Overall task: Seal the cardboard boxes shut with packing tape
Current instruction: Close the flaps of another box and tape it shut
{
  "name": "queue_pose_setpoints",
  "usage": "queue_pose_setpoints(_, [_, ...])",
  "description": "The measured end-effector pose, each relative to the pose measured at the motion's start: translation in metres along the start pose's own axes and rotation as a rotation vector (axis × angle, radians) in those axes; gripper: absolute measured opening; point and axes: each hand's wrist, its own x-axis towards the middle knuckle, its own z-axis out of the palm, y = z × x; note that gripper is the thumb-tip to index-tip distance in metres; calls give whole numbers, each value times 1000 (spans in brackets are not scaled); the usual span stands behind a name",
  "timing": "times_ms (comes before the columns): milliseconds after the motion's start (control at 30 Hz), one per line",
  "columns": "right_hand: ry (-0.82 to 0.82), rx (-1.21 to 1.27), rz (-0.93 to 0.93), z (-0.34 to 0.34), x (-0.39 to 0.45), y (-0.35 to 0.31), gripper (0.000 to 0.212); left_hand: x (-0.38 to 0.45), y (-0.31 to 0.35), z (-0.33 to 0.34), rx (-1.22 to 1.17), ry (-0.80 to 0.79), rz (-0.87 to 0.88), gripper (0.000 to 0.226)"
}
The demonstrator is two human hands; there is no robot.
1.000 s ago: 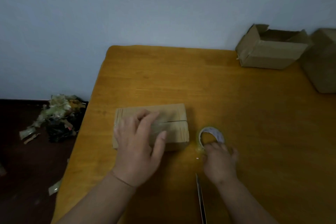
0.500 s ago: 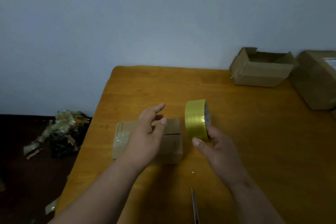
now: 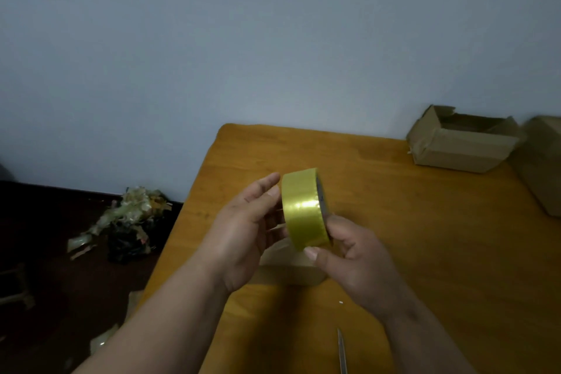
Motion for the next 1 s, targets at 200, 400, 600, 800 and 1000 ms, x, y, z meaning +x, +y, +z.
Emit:
queue_pose_setpoints(200, [-44,181,17,10,4,-12,28,-7,7,-10,-1,6,1,56])
queue_pose_setpoints(400, [-111,333,29,13,8,-19,28,-12,12,-16,7,17,8,47])
queue_pose_setpoints(600, [-64,277,3,17,10,-21,23,-13,16,-21,93,0,77,35])
queue_pose_setpoints(800, [-17,193,-29,21,11,-17,20,-11,7,-25,558,112,461,27])
queue_pose_setpoints(1000, [9,152,-57,22,14,-10,22,-12,-10,-29,1034,88,864,40])
